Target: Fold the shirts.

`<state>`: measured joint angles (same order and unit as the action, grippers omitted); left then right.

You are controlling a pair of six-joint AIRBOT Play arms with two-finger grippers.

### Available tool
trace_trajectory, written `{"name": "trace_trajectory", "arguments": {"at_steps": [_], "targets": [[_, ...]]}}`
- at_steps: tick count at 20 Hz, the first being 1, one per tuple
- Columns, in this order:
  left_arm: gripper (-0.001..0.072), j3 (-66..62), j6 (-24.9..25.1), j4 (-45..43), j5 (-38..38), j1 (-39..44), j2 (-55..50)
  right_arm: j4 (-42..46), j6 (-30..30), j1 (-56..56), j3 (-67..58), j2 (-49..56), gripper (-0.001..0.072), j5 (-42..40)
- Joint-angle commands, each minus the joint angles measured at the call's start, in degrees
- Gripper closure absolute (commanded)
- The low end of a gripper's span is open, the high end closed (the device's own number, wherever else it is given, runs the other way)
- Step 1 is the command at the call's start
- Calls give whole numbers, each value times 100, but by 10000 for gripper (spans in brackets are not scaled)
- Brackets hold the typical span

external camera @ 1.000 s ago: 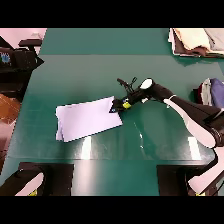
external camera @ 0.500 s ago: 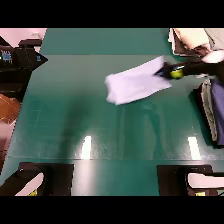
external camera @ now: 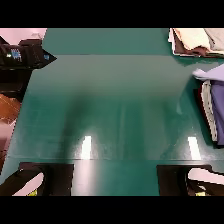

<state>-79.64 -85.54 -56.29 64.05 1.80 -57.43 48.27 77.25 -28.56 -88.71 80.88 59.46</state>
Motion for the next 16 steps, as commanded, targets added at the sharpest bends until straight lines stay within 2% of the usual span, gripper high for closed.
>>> {"name": "trace_trajectory", "arguments": {"at_steps": [1,5,10,13,16], "targets": [[685,4,2,157,-15,0,-164,-129,-44,-330,-761,326,698,72],[685,4,50,122,7,0,-205,-50,-39,-354,-1751,472,698,470],[685,4,76,114,4,0,-205,55,-39,-680,-2682,470,698,1720],[685,4,201,116,50,0,-205,667,-35,-929,-2380,157,698,2103],[685,4,337,116,122,0,-205,1480,-37,-1272,-1405,-463,698,2188]]}}
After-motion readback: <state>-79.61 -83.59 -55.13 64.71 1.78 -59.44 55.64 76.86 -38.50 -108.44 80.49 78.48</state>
